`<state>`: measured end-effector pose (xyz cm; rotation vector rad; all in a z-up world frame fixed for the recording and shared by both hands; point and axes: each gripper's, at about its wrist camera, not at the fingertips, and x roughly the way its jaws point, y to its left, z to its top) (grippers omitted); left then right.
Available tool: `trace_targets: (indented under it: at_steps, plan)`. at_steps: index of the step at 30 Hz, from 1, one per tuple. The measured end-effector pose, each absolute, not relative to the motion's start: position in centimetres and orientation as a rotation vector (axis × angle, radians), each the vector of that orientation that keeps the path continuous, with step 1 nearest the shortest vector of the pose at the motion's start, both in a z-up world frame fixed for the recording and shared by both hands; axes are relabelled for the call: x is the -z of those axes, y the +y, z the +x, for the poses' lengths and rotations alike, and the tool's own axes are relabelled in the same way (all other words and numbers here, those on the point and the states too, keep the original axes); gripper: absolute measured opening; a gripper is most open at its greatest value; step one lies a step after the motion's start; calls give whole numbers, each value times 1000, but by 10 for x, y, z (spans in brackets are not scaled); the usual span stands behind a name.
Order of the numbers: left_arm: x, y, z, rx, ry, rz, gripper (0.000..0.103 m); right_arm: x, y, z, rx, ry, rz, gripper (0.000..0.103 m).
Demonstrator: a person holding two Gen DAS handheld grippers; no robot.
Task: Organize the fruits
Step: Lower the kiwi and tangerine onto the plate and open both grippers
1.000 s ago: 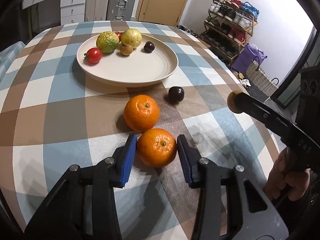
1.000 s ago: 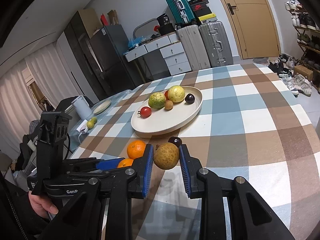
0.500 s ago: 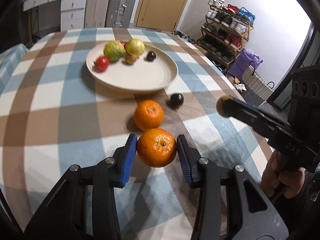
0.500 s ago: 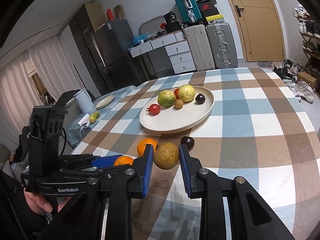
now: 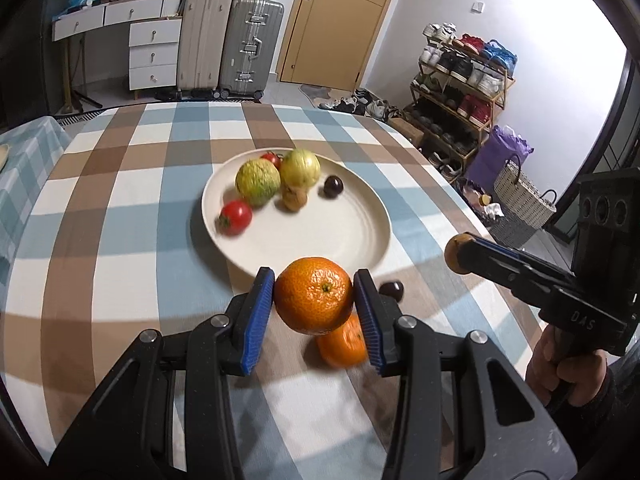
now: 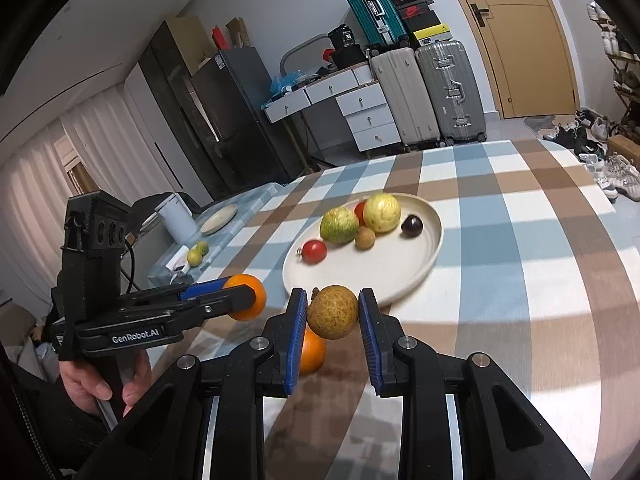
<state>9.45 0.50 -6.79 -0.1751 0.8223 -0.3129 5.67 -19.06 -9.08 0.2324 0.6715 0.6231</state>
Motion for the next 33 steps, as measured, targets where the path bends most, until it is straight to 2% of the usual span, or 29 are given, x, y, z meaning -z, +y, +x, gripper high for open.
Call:
trace_targets:
  at_steps: [9, 19, 33]
  plan:
    - [86, 13, 150, 289, 861, -210, 38, 83, -176, 117, -677, 686, 261, 27]
    - [107, 9, 199, 299, 889, -214, 38, 108, -165, 187, -674, 814, 341, 27]
    - [117, -7, 222, 301, 893, -119, 38, 137, -159, 229, -606, 876, 311, 27]
